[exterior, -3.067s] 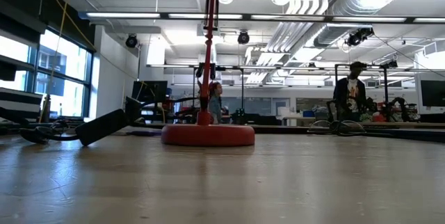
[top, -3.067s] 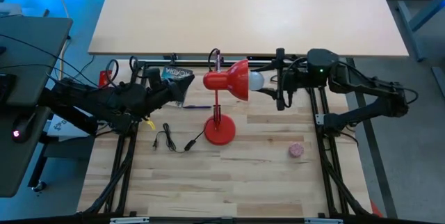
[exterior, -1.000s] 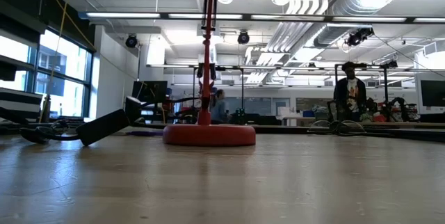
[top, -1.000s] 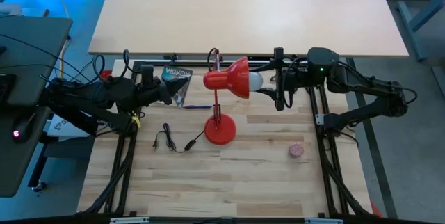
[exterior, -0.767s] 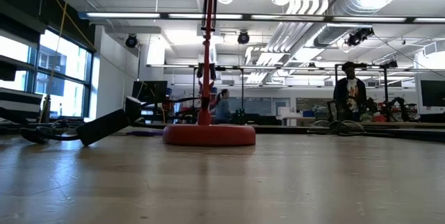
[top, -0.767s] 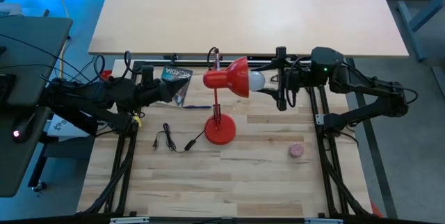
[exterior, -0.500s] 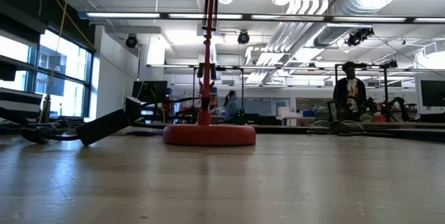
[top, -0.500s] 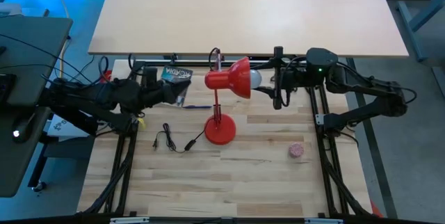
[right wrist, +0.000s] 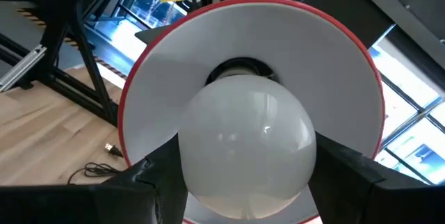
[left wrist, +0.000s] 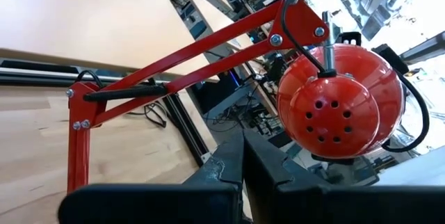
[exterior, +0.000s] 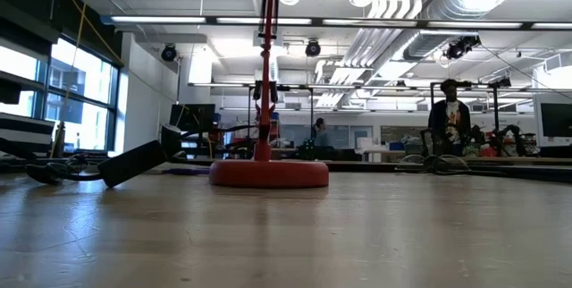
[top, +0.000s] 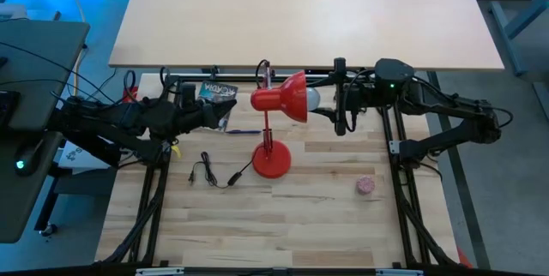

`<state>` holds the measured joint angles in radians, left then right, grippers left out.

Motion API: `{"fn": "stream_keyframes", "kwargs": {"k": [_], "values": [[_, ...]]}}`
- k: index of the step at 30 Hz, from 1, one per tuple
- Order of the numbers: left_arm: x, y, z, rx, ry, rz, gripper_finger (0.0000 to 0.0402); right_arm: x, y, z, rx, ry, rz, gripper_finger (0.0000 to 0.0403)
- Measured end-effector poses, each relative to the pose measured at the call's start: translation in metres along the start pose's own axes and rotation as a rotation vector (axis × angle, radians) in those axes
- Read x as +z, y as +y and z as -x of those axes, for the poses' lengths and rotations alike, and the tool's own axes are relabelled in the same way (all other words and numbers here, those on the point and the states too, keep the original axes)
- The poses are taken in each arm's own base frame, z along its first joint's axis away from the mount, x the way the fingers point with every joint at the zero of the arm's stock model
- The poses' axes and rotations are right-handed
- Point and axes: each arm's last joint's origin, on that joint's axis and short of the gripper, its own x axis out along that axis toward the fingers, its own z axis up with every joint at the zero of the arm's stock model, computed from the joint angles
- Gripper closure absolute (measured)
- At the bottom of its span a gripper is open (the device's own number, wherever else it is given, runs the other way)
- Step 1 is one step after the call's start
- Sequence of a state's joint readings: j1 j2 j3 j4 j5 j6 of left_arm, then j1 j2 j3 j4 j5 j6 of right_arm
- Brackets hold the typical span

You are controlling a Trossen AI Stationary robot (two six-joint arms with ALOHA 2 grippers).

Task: Screw lightbulb
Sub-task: Insert the lightbulb on the lamp

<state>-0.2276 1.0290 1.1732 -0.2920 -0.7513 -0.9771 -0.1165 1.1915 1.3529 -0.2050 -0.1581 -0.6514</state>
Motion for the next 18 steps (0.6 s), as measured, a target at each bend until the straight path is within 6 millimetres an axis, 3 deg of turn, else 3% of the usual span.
{"fn": "stream_keyframes", "kwargs": {"k": [18], "values": [[0.0005, 0.0002, 0.0, 0.009, -0.015, 0.018, 0.0402, -0.0038, 0.0007, -0.0052, -0.012, 0.03, 0.004, 0.0174]]}}
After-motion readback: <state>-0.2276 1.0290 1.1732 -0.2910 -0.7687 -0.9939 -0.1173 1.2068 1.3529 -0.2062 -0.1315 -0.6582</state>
